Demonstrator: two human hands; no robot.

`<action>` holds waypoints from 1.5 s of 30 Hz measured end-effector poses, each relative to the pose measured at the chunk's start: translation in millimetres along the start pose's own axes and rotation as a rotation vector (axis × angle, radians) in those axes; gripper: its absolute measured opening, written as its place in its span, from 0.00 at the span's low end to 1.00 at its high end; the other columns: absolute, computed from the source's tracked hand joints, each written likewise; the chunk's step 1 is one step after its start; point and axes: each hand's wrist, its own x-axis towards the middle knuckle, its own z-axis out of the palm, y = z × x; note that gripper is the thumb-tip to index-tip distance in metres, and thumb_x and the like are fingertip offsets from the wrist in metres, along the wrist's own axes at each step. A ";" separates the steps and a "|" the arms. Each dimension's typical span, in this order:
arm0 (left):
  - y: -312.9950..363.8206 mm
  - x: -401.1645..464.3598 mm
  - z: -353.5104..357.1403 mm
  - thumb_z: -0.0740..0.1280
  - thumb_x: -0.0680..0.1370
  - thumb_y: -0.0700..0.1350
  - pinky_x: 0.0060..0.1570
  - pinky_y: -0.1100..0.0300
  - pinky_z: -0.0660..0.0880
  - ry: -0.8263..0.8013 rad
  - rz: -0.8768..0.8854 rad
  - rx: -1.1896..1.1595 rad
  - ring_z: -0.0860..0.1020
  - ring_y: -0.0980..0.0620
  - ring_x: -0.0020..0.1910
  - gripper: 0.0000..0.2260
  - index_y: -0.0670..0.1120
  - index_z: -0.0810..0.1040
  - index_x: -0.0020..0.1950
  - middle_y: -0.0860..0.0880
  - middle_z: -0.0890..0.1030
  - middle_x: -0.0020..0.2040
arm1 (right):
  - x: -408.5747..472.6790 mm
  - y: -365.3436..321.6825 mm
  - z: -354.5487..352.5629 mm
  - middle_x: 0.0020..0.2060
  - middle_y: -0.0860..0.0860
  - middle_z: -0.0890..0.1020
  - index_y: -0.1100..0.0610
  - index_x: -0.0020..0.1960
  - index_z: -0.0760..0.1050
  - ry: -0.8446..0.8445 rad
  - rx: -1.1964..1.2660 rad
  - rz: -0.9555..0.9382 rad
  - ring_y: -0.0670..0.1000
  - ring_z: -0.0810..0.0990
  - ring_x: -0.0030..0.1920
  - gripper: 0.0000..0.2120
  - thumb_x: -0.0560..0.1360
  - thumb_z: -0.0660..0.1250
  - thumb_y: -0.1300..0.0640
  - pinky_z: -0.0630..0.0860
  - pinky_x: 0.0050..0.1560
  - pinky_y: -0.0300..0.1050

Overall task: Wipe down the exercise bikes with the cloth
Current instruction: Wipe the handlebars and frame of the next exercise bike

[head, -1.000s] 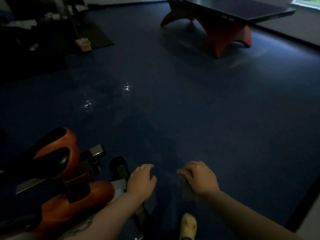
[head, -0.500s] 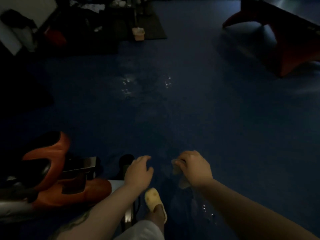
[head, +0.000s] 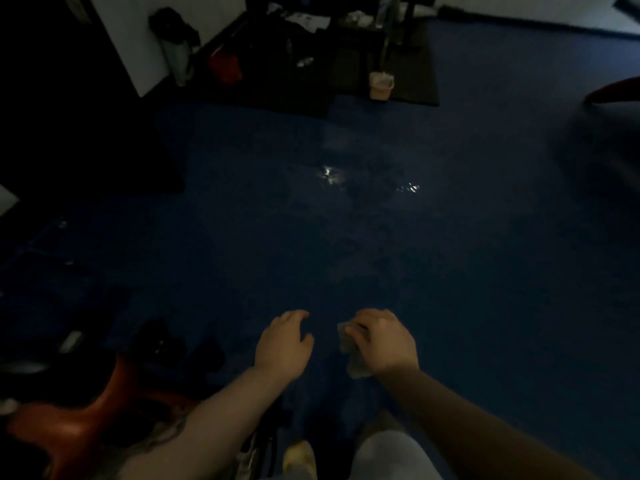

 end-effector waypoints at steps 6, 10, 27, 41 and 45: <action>3.8 74.1 -19.0 0.59 0.80 0.48 0.68 0.58 0.65 0.122 -0.154 -0.072 0.68 0.52 0.67 0.20 0.49 0.65 0.72 0.51 0.70 0.70 | 111.8 3.2 -12.5 0.54 0.43 0.78 0.50 0.50 0.80 -0.081 -0.012 -0.163 0.45 0.72 0.56 0.12 0.79 0.59 0.47 0.71 0.51 0.40; 12.3 123.8 -36.6 0.59 0.80 0.48 0.68 0.57 0.65 0.247 -0.311 -0.134 0.68 0.51 0.68 0.21 0.48 0.65 0.73 0.50 0.69 0.71 | 196.2 -1.2 -33.3 0.52 0.40 0.78 0.48 0.49 0.80 -0.149 -0.066 -0.355 0.44 0.72 0.55 0.11 0.79 0.59 0.48 0.68 0.46 0.36; -29.5 214.2 -120.1 0.61 0.78 0.47 0.66 0.56 0.67 0.636 -0.777 -0.310 0.70 0.50 0.67 0.20 0.48 0.67 0.71 0.49 0.71 0.69 | 405.4 -158.7 -16.1 0.54 0.41 0.79 0.49 0.50 0.80 -0.345 -0.062 -0.890 0.44 0.72 0.55 0.11 0.78 0.61 0.47 0.72 0.49 0.39; -139.0 265.0 -283.0 0.62 0.78 0.47 0.64 0.57 0.68 0.886 -0.885 -0.300 0.71 0.50 0.65 0.20 0.49 0.68 0.70 0.50 0.73 0.67 | 508.6 -372.3 37.0 0.47 0.40 0.73 0.48 0.49 0.82 -0.358 0.076 -1.145 0.41 0.73 0.47 0.10 0.76 0.64 0.46 0.73 0.40 0.38; -174.2 270.4 -332.7 0.63 0.77 0.47 0.64 0.55 0.69 1.004 -0.931 -0.277 0.72 0.51 0.64 0.20 0.49 0.69 0.69 0.51 0.74 0.66 | 525.9 -448.8 59.9 0.46 0.41 0.73 0.49 0.50 0.81 -0.393 0.135 -1.230 0.41 0.75 0.44 0.10 0.76 0.65 0.46 0.76 0.39 0.41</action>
